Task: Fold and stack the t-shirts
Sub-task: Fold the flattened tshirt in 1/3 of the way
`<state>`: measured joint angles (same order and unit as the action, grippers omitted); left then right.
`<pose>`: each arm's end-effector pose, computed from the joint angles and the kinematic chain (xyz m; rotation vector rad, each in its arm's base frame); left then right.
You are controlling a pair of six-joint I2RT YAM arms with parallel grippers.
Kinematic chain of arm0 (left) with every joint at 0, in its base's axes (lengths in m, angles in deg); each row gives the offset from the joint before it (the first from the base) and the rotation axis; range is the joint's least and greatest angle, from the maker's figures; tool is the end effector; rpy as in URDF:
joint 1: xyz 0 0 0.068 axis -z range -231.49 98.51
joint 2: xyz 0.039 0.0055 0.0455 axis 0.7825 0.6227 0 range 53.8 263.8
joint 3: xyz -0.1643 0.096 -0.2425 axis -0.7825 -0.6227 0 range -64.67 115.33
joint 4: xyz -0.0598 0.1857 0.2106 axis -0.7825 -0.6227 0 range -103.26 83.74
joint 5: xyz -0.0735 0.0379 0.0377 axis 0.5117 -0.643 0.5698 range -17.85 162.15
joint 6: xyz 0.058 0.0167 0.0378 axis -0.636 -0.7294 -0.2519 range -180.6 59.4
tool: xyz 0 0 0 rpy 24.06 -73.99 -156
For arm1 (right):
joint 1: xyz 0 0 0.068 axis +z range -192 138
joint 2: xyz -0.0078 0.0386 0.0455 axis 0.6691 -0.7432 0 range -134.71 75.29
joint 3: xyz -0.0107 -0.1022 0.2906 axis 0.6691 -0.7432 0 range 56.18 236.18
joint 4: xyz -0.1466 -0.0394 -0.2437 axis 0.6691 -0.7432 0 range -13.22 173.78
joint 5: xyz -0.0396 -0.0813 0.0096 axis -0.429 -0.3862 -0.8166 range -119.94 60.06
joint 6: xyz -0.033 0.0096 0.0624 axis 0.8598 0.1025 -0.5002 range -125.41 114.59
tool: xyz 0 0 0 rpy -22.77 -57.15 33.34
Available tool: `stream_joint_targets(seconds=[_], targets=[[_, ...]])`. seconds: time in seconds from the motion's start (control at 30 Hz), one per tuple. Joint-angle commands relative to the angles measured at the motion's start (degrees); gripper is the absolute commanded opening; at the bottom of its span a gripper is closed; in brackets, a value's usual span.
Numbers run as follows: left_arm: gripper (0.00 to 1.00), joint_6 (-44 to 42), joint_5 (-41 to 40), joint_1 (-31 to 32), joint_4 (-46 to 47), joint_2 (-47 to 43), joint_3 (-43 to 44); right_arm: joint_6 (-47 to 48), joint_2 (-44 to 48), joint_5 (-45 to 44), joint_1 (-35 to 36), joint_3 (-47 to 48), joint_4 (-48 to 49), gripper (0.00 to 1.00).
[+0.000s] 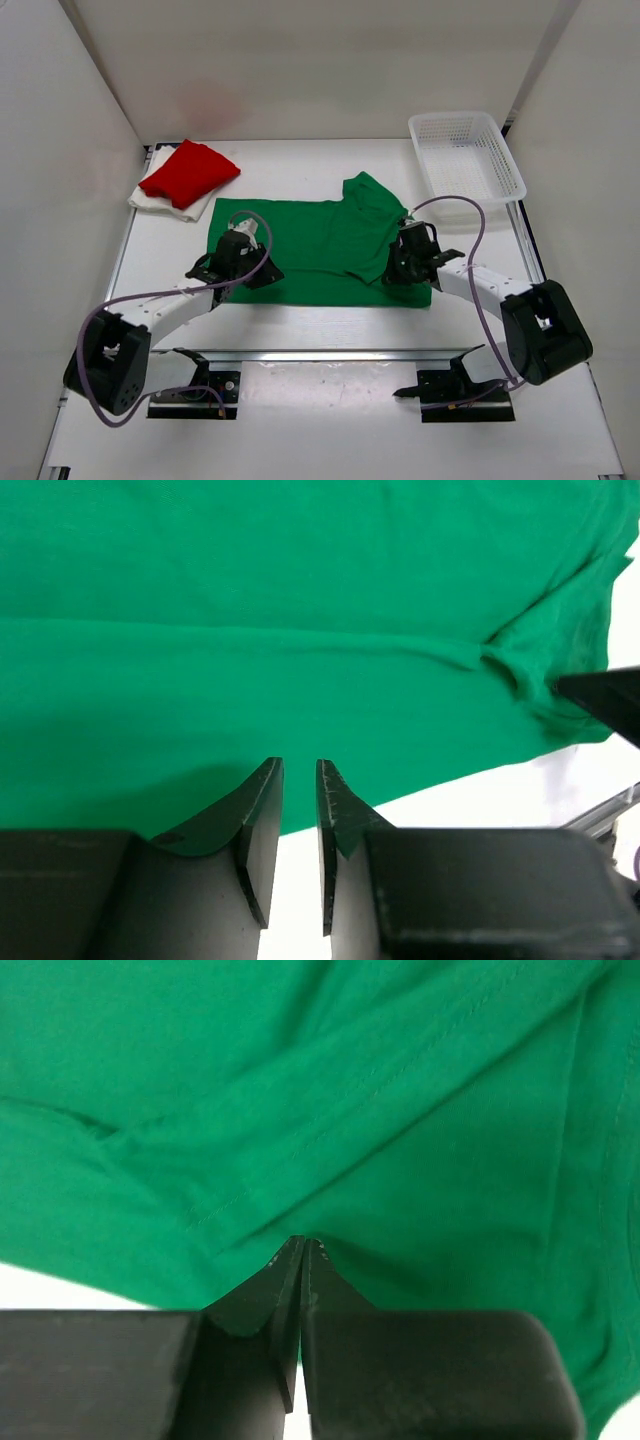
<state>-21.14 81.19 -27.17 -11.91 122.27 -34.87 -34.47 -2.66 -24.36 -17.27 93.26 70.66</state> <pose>0.2277 -0.1129 0.1778 -0.2419 2.4399 -0.7099 0.2521 0.1223 0.1676 0.0568 2.5802 0.4917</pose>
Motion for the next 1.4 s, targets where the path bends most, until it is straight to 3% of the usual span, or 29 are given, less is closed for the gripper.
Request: stream_joint_targets(seconds=[0.0, 0.53, 0.8, 0.9, 0.97, 1.03, 1.13, 1.23, 1.37], targets=[[0.3, -0.7, -1.7, 1.6, 4.9, 3.2, 1.5, 1.5, -2.2, -1.5, -0.1, 2.1, 6.4, 0.0], [0.32, -2.4, 2.3, -3.1, 9.0, 5.5, -6.9, -0.6, -8.3, -0.3, 0.2, 3.6, 12.7, 0.0], [0.32, -2.6, 0.1, -5.1, 5.8, 0.2, -6.8, -5.0, -19.0, 8.3, -2.8, 17.6, 22.2, 0.0], [0.32, -2.5, 1.9, -5.9, 5.7, 0.5, -5.9, -6.0, -22.6, 11.7, -3.9, 27.0, 18.5, 0.0], [0.32, -2.6, 1.3, -5.2, 3.5, -0.1, -5.5, -4.2, -20.6, 10.0, -3.6, 28.0, 15.0, 0.01], [0.33, -2.6, -0.4, -4.5, 3.5, -1.3, -5.9, -1.5, -13.8, 3.6, -2.4, 22.7, 13.5, 0.0], [0.33, -3.5, -2.5, -1.6, 3.3, -0.7, -4.0, -1.3, -6.4, 0.8, -0.8, 12.5, 14.4, 0.0], [0.33, -4.7, -6.2, 2.8, 0.3, 2.8, -0.3, -1.5, -3.7, 0.9, -0.3, 7.0, 11.7, 0.0], [0.33, -4.2, -5.9, 2.1, 1.0, 4.6, -0.8, -1.3, -0.4, -5.2, 1.3, 1.3, 7.8, 0.0]])
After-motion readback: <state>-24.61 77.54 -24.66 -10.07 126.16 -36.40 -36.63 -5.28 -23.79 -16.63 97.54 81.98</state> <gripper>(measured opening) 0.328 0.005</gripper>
